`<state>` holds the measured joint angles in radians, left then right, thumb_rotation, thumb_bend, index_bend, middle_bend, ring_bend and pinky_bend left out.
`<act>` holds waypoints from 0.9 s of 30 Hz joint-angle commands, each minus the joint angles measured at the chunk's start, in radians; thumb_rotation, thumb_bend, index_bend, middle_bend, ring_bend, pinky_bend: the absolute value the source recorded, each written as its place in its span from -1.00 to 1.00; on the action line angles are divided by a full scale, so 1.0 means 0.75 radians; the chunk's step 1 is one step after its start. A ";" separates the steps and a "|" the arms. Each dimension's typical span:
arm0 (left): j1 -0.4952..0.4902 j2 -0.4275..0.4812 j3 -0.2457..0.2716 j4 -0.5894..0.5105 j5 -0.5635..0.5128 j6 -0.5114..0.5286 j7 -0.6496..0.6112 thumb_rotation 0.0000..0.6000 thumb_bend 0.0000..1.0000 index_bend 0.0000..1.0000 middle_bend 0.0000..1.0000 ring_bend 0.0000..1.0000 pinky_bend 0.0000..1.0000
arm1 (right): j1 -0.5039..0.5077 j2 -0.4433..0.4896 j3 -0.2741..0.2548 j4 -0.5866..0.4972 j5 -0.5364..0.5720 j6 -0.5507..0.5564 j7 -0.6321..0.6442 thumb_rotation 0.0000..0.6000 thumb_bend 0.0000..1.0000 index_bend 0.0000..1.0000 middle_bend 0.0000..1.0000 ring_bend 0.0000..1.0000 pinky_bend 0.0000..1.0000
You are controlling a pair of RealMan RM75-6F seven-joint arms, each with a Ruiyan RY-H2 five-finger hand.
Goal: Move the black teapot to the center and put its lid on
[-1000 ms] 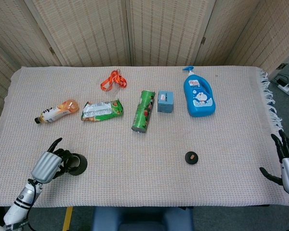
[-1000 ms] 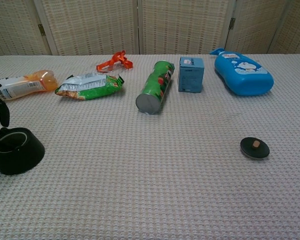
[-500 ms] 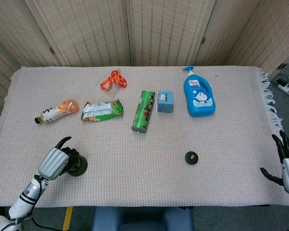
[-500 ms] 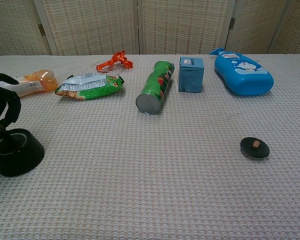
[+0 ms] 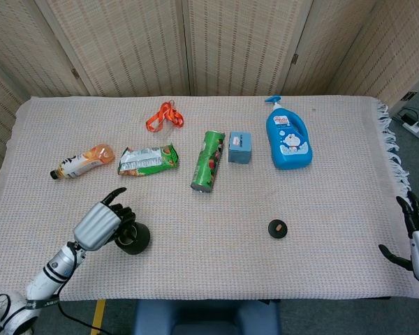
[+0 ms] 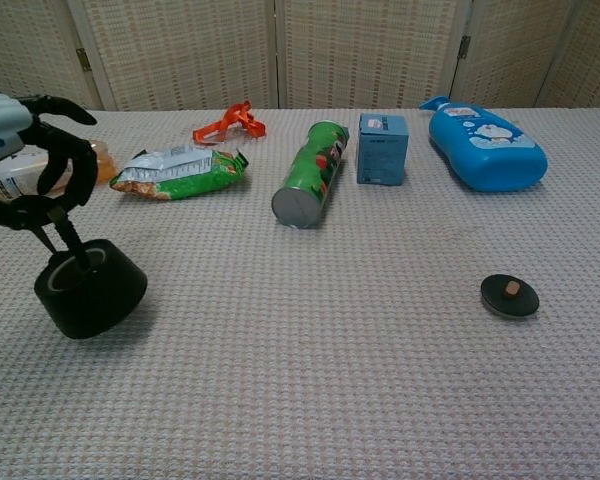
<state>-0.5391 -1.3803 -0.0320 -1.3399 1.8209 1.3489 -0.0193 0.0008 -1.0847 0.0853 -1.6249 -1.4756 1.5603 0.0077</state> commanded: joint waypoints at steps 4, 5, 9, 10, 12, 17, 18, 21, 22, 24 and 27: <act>-0.108 -0.047 -0.058 -0.051 -0.011 -0.099 0.058 1.00 -0.02 0.32 0.38 0.24 -0.74 | -0.004 -0.003 0.003 0.009 0.006 0.003 0.011 1.00 -0.63 -1.00 -1.00 -0.82 -1.00; -0.126 -0.057 -0.066 -0.057 -0.014 -0.118 0.070 1.00 -0.02 0.32 0.38 0.24 -0.74 | -0.004 -0.003 0.003 0.010 0.007 0.003 0.013 1.00 -0.63 -1.00 -1.00 -0.82 -1.00; -0.214 -0.103 -0.105 -0.076 -0.025 -0.202 0.127 1.00 -0.02 0.32 0.38 0.24 -0.75 | -0.007 0.000 0.002 0.012 0.008 0.003 0.015 1.00 -0.63 -1.00 -1.00 -0.82 -1.00; -0.232 -0.116 -0.113 -0.079 -0.028 -0.220 0.144 1.00 -0.02 0.32 0.38 0.24 -0.76 | -0.007 -0.001 0.003 0.012 0.010 0.004 0.016 1.00 -0.63 -1.00 -1.00 -0.82 -1.00; -0.271 -0.150 -0.130 -0.080 -0.036 -0.257 0.180 1.00 -0.02 0.32 0.38 0.24 -0.76 | -0.009 -0.002 0.004 0.015 0.013 0.005 0.021 1.00 -0.63 -1.00 -1.00 -0.82 -1.00; -0.354 -0.220 -0.171 -0.063 -0.069 -0.328 0.239 1.00 -0.02 0.32 0.38 0.24 -0.77 | -0.018 -0.003 0.004 0.024 0.023 0.008 0.031 1.00 -0.63 -1.00 -1.00 -0.82 -1.00; -0.372 -0.236 -0.181 -0.055 -0.077 -0.342 0.250 1.00 -0.02 0.32 0.38 0.24 -0.78 | -0.019 -0.002 0.004 0.024 0.025 0.008 0.034 1.00 -0.63 -1.00 -1.00 -0.82 -1.00; -0.416 -0.279 -0.210 -0.023 -0.099 -0.364 0.285 1.00 -0.02 0.32 0.38 0.24 -0.78 | -0.022 -0.002 0.006 0.027 0.030 0.009 0.038 1.00 -0.63 -1.00 -1.00 -0.82 -1.00; -0.427 -0.292 -0.219 -0.015 -0.108 -0.370 0.300 1.00 -0.01 0.32 0.38 0.24 -0.78 | -0.022 -0.002 0.006 0.028 0.031 0.008 0.039 1.00 -0.63 -1.00 -1.00 -0.82 -1.00; -0.456 -0.319 -0.234 0.003 -0.124 -0.385 0.322 1.00 -0.01 0.32 0.38 0.24 -0.78 | -0.022 -0.002 0.007 0.030 0.035 0.005 0.041 1.00 -0.63 -1.00 -1.00 -0.82 -1.00; -0.500 -0.360 -0.249 0.048 -0.145 -0.416 0.340 1.00 -0.02 0.32 0.38 0.24 -0.78 | -0.021 -0.004 0.010 0.032 0.041 0.000 0.042 1.00 -0.63 -1.00 -1.00 -0.82 -1.00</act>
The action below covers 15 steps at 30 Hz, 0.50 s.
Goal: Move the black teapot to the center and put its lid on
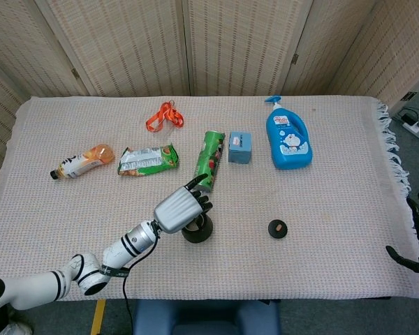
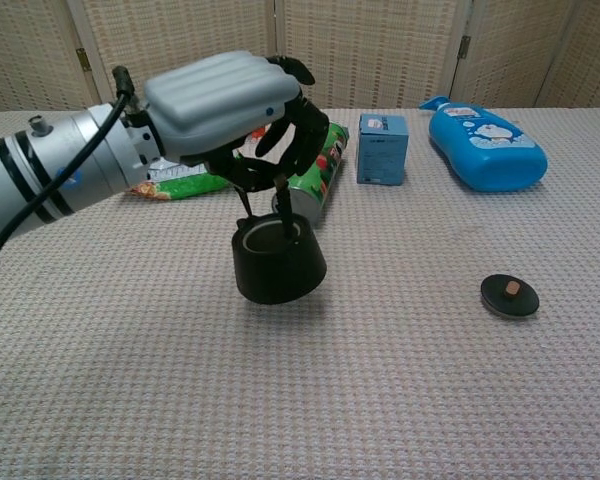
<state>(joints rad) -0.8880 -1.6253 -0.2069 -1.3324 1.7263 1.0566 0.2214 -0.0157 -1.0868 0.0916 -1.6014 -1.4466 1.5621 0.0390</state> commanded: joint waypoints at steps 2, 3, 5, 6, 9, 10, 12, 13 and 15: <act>-0.062 -0.058 -0.022 0.074 -0.030 -0.046 0.034 1.00 -0.02 0.32 0.38 0.24 -0.78 | 0.002 -0.002 0.002 0.002 0.005 -0.006 0.002 1.00 -0.63 -1.00 -1.00 -0.82 -1.00; -0.078 -0.075 -0.026 0.097 -0.037 -0.056 0.041 1.00 -0.02 0.32 0.38 0.24 -0.78 | 0.002 -0.002 0.003 0.003 0.006 -0.008 0.002 1.00 -0.63 -1.00 -1.00 -0.82 -1.00; -0.102 -0.104 -0.032 0.132 -0.052 -0.066 0.054 1.00 -0.02 0.32 0.38 0.24 -0.78 | 0.002 -0.002 0.003 0.005 0.009 -0.010 0.003 1.00 -0.63 -1.00 -1.00 -0.82 -1.00; -0.111 -0.116 -0.034 0.146 -0.057 -0.068 0.058 1.00 -0.02 0.32 0.38 0.24 -0.78 | 0.002 -0.002 0.004 0.005 0.011 -0.011 0.003 1.00 -0.63 -1.00 -1.00 -0.82 -1.00; -0.137 -0.152 -0.035 0.189 -0.069 -0.070 0.069 1.00 -0.01 0.32 0.38 0.24 -0.78 | 0.002 -0.001 0.005 0.005 0.016 -0.015 0.003 1.00 -0.63 -1.00 -1.00 -0.82 -1.00; -0.144 -0.163 -0.036 0.203 -0.072 -0.069 0.071 1.00 -0.01 0.32 0.38 0.24 -0.78 | 0.003 -0.002 0.006 0.005 0.017 -0.017 0.003 1.00 -0.63 -1.00 -1.00 -0.82 -1.00; -0.160 -0.188 -0.036 0.236 -0.080 -0.069 0.083 1.00 -0.01 0.32 0.38 0.24 -0.78 | 0.004 -0.002 0.007 0.007 0.021 -0.022 0.004 1.00 -0.63 -1.00 -1.00 -0.82 -1.00; -0.166 -0.197 -0.035 0.248 -0.085 -0.072 0.088 1.00 -0.01 0.32 0.38 0.24 -0.79 | 0.005 -0.003 0.007 0.008 0.022 -0.024 0.005 1.00 -0.63 -1.00 -1.00 -0.81 -1.00; -0.178 -0.214 -0.034 0.270 -0.101 -0.079 0.095 1.00 -0.01 0.32 0.38 0.24 -0.79 | 0.006 -0.004 0.007 0.011 0.023 -0.029 0.011 1.00 -0.63 -1.00 -1.00 -0.81 -1.00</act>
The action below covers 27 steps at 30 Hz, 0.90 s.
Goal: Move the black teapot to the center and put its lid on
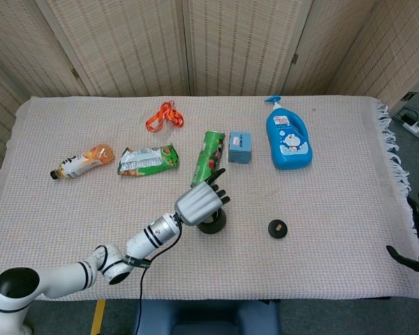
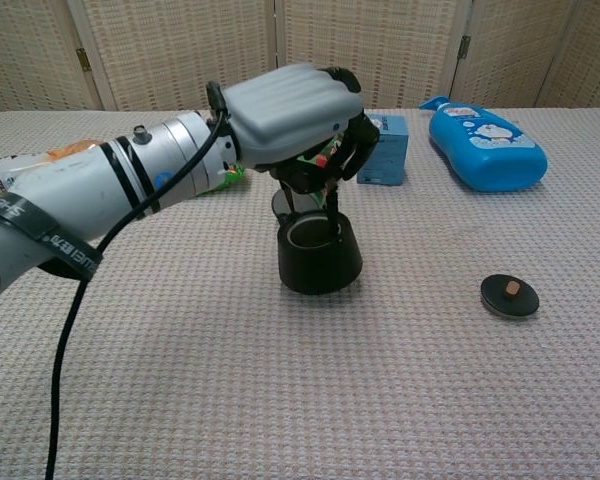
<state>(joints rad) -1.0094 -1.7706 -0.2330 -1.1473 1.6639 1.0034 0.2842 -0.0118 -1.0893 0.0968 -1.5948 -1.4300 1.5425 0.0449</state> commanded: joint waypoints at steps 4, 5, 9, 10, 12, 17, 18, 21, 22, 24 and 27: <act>-0.021 -0.040 0.002 0.037 -0.060 -0.024 0.042 1.00 -0.01 0.28 0.38 0.22 -0.80 | 0.000 -0.001 0.002 0.006 0.006 -0.004 0.008 1.00 -0.63 -1.00 -1.00 -0.81 -1.00; -0.019 -0.044 0.001 0.033 -0.081 -0.035 0.061 1.00 -0.01 0.26 0.38 0.21 -0.81 | -0.001 -0.002 0.003 0.008 0.006 -0.003 0.009 1.00 -0.63 -1.00 -1.00 -0.81 -1.00; -0.010 -0.037 0.000 -0.019 -0.161 -0.086 0.145 1.00 -0.02 0.10 0.28 0.12 -0.85 | -0.002 -0.003 0.004 0.011 0.002 0.003 0.011 1.00 -0.63 -1.00 -1.00 -0.81 -1.00; -0.007 -0.033 0.001 -0.033 -0.175 -0.092 0.166 1.00 -0.02 0.08 0.24 0.09 -0.87 | -0.003 -0.003 0.004 0.011 0.000 0.005 0.011 1.00 -0.63 -1.00 -1.00 -0.81 -1.00; 0.004 -0.026 0.003 -0.069 -0.219 -0.109 0.220 1.00 -0.02 0.02 0.19 0.04 -0.88 | -0.005 -0.004 0.003 0.010 -0.003 0.009 0.011 1.00 -0.63 -1.00 -1.00 -0.81 -1.00; 0.036 0.012 0.003 -0.194 -0.352 -0.153 0.352 1.00 -0.08 -0.28 -0.04 -0.12 -0.92 | -0.007 -0.003 0.002 0.005 -0.005 0.012 0.007 1.00 -0.63 -1.00 -1.00 -0.81 -1.00; 0.041 0.019 0.004 -0.215 -0.375 -0.156 0.377 1.00 -0.12 -0.38 -0.10 -0.16 -0.94 | -0.008 -0.003 0.002 0.004 -0.006 0.014 0.007 1.00 -0.63 -1.00 -1.00 -0.81 -1.00; 0.058 0.043 0.007 -0.286 -0.442 -0.155 0.453 1.00 -0.23 -0.65 -0.29 -0.32 -0.97 | -0.008 -0.002 0.002 0.002 -0.009 0.016 0.005 1.00 -0.63 -1.00 -1.00 -0.81 -1.00; 0.064 0.050 0.008 -0.308 -0.462 -0.152 0.472 1.00 -0.26 -0.70 -0.35 -0.37 -0.98 | -0.008 -0.002 0.002 0.001 -0.009 0.016 0.005 1.00 -0.63 -1.00 -1.00 -0.81 -1.00; 0.076 0.070 0.014 -0.358 -0.514 -0.149 0.524 1.00 -0.28 -0.78 -0.45 -0.46 -0.99 | -0.008 -0.002 0.002 0.001 -0.010 0.016 0.006 1.00 -0.63 -1.00 -1.00 -0.81 -1.00; 0.086 0.102 0.020 -0.434 -0.604 -0.144 0.623 1.00 -0.32 -0.90 -0.61 -0.61 -1.00 | -0.007 0.000 0.002 -0.001 -0.013 0.017 0.005 1.00 -0.63 -1.00 -1.00 -0.81 -1.00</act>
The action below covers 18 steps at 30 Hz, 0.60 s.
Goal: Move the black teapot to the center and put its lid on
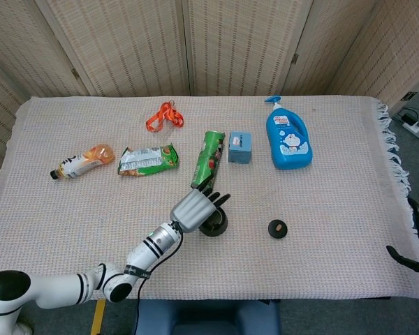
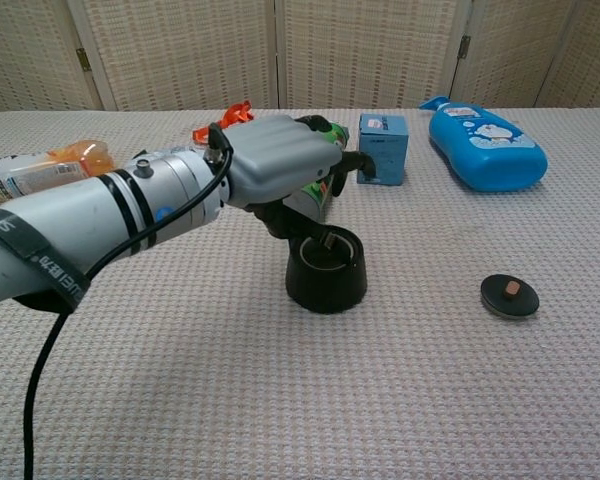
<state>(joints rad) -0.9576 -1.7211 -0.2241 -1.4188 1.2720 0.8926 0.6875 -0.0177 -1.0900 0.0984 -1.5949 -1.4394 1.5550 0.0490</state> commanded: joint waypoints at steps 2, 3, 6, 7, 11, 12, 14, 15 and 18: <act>0.019 0.053 0.012 -0.117 -0.137 0.008 0.139 1.00 -0.37 -0.95 -0.69 -0.69 -1.00 | 0.000 0.001 0.001 -0.001 -0.003 0.003 -0.001 1.00 -0.63 -1.00 -1.00 -0.81 -1.00; 0.020 0.062 0.016 -0.143 -0.173 0.016 0.177 1.00 -0.39 -0.96 -0.71 -0.72 -1.00 | 0.000 0.000 0.001 -0.001 -0.005 0.003 -0.001 1.00 -0.63 -1.00 -1.00 -0.81 -1.00; 0.014 0.083 0.028 -0.203 -0.263 0.036 0.274 1.00 -0.51 -1.00 -0.82 -0.83 -1.00 | 0.001 -0.002 -0.001 -0.001 -0.008 0.003 0.001 1.00 -0.63 -1.00 -1.00 -0.82 -1.00; 0.012 0.089 0.031 -0.223 -0.294 0.045 0.302 1.00 -0.54 -1.00 -0.85 -0.87 -1.00 | 0.001 -0.002 -0.001 0.000 -0.009 0.003 0.001 1.00 -0.63 -1.00 -1.00 -0.82 -1.00; 0.000 0.106 0.042 -0.297 -0.397 0.087 0.391 1.00 -0.64 -1.00 -0.94 -0.95 -1.00 | 0.002 -0.004 -0.002 0.002 -0.010 0.001 0.002 1.00 -0.63 -1.00 -1.00 -0.82 -1.00; -0.003 0.109 0.046 -0.313 -0.419 0.099 0.406 1.00 -0.67 -1.00 -0.95 -0.96 -1.00 | 0.003 -0.004 -0.001 0.002 -0.010 0.000 0.003 1.00 -0.63 -1.00 -1.00 -0.82 -1.00; -0.006 0.115 0.053 -0.337 -0.453 0.122 0.422 1.00 -0.70 -1.00 -0.98 -0.98 -1.00 | 0.004 -0.004 -0.001 0.003 -0.013 0.000 0.003 1.00 -0.63 -1.00 -1.00 -0.82 -1.00; -0.006 0.116 0.057 -0.345 -0.464 0.132 0.428 1.00 -0.71 -1.00 -0.98 -0.98 -1.00 | 0.005 -0.004 -0.001 0.004 -0.015 0.000 0.004 1.00 -0.63 -1.00 -1.00 -0.82 -1.00; -0.008 0.127 0.078 -0.364 -0.491 0.176 0.467 1.00 -0.71 -1.00 -0.99 -0.99 -1.00 | 0.006 -0.002 0.000 0.005 -0.015 -0.002 0.004 1.00 -0.63 -1.00 -1.00 -0.82 -1.00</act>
<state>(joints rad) -0.9617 -1.6326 -0.1754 -1.6819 0.9155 1.0097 1.0224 -0.0131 -1.0915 0.0985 -1.5914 -1.4503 1.5540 0.0523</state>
